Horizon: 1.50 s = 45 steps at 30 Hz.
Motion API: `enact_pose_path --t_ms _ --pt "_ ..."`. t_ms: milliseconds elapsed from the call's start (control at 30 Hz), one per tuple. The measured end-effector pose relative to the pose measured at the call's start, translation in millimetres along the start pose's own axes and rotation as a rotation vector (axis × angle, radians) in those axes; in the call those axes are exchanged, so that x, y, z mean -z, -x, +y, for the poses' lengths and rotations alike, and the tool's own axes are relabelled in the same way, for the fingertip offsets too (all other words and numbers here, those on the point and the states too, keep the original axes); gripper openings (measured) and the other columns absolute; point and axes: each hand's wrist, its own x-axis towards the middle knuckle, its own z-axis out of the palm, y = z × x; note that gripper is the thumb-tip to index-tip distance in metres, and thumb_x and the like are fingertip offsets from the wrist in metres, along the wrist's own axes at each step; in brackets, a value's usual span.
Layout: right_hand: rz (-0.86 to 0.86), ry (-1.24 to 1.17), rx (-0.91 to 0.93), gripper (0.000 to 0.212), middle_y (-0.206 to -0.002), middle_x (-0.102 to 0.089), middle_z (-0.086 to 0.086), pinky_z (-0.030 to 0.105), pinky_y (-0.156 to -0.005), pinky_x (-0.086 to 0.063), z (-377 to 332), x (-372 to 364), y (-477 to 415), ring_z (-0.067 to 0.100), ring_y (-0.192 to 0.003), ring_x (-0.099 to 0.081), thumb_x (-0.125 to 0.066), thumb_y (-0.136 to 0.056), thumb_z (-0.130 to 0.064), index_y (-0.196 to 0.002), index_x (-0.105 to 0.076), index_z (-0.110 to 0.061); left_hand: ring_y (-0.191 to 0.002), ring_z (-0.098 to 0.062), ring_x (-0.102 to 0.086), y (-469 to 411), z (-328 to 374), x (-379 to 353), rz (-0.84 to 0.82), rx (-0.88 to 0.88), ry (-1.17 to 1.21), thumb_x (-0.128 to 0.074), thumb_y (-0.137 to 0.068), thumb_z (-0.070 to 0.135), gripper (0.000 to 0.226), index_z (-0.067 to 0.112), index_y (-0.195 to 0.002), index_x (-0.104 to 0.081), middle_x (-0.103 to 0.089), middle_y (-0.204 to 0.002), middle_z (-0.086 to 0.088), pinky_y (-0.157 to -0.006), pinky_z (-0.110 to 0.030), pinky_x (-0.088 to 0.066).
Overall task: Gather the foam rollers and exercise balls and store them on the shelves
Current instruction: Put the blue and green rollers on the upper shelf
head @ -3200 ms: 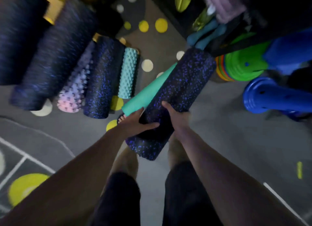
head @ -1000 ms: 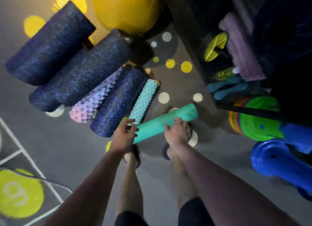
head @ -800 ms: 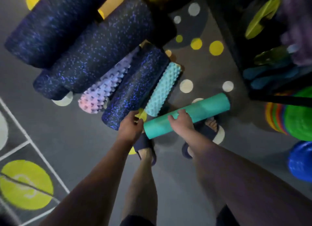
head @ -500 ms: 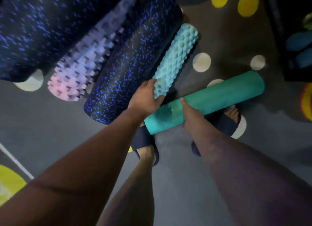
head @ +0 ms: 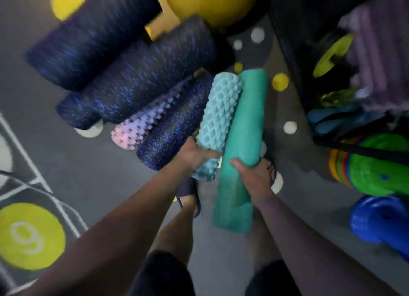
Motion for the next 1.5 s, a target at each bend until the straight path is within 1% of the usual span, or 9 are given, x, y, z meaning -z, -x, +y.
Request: enact_pose_path --t_ms 233,333,533,767,833,967,1100,1333,1500 --pt "-0.123 0.038 0.373 0.075 -0.108 -0.072 -0.002 0.040 -0.086 -0.059 -228 123 233 0.021 -0.097 -0.071 -0.091 -0.057 -0.050 -0.118 -0.053 -0.025 -0.073 -0.022 -0.076 317 205 105 -0.069 -0.293 0.275 -0.076 -0.084 0.004 0.019 0.011 -0.100 -0.068 -0.079 -0.084 -0.005 -0.065 -0.034 -0.063" --pt "-0.065 -0.032 0.539 0.087 -0.108 -0.071 -0.004 0.038 -0.086 -0.059 -309 174 313 0.018 -0.096 -0.071 -0.084 -0.046 -0.064 -0.118 -0.057 -0.023 -0.087 -0.030 -0.076 413 285 134 -0.099 -0.487 0.280 -0.073 -0.089 0.008 0.029 0.005 -0.117 -0.066 -0.077 -0.104 -0.014 -0.068 -0.035 -0.062" --pt "0.043 -0.246 0.700 0.080 -0.107 -0.070 -0.003 0.034 -0.083 -0.059 -407 295 419 0.016 -0.092 -0.070 -0.087 -0.055 -0.058 -0.119 -0.052 -0.026 -0.085 -0.029 -0.076 537 409 129 -0.105 -0.749 0.214 -0.077 -0.087 0.023 0.017 0.013 -0.100 -0.071 -0.079 -0.092 -0.007 -0.076 -0.041 -0.061" --pt "0.310 -0.354 0.721 0.077 -0.109 -0.064 -0.005 0.034 -0.088 -0.057 -415 453 457 0.019 -0.097 -0.068 -0.085 -0.062 -0.057 -0.118 -0.040 -0.028 -0.098 -0.029 -0.073 590 486 25 -0.293 -0.886 0.096 -0.086 -0.072 0.048 0.061 0.011 -0.117 -0.069 -0.076 -0.108 -0.015 -0.092 -0.054 -0.057" --pt "0.364 -0.407 0.703 0.079 -0.106 -0.064 -0.006 0.034 -0.085 -0.058 -410 496 454 0.018 -0.095 -0.068 -0.086 -0.059 -0.059 -0.115 -0.039 -0.028 -0.096 -0.020 -0.075 599 505 -15 -0.311 -0.900 0.048 -0.086 -0.064 0.058 0.074 0.012 -0.120 -0.068 -0.077 -0.108 -0.005 -0.083 -0.039 -0.060" --pt "0.427 -0.548 0.660 0.094 -0.099 -0.074 -0.005 0.040 -0.075 -0.064 -388 578 437 0.015 -0.081 -0.075 -0.090 -0.040 -0.067 -0.117 -0.059 -0.023 -0.083 -0.021 -0.077 631 531 -102 -0.444 -0.880 -0.040 -0.080 -0.084 0.035 0.043 0.003 -0.111 -0.071 -0.079 -0.093 -0.008 -0.061 -0.023 -0.058" --pt "0.565 -0.630 0.619 0.061 -0.095 -0.071 -0.002 0.041 -0.078 -0.063 -359 652 431 0.019 -0.083 -0.073 -0.093 -0.058 -0.047 -0.097 -0.055 -0.021 -0.077 -0.019 -0.077 655 547 -185 -0.510 -0.855 -0.118 -0.082 -0.082 0.031 0.038 0.003 -0.105 -0.071 -0.079 -0.087 -0.008 -0.057 -0.022 -0.057" --pt "0.756 -0.480 0.400 0.084 -0.116 -0.061 0.007 0.045 -0.088 -0.058 -311 738 390 0.031 -0.102 -0.066 -0.081 -0.056 -0.063 -0.107 -0.028 -0.024 -0.079 -0.023 -0.077 655 567 -316 -0.443 -0.895 -0.308 -0.086 -0.072 0.038 0.040 0.010 -0.098 -0.074 -0.079 -0.087 -0.006 -0.082 -0.040 -0.063" --pt "0.753 -0.379 0.261 0.080 -0.129 -0.056 0.014 0.048 -0.095 -0.051 -309 756 357 0.041 -0.114 -0.059 -0.068 -0.078 -0.056 -0.135 -0.030 -0.014 -0.093 -0.019 -0.071 647 570 -380 -0.165 -1.109 -0.651 -0.073 -0.066 0.062 0.053 0.023 -0.102 -0.072 -0.075 -0.099 0.005 -0.081 -0.029 -0.057"
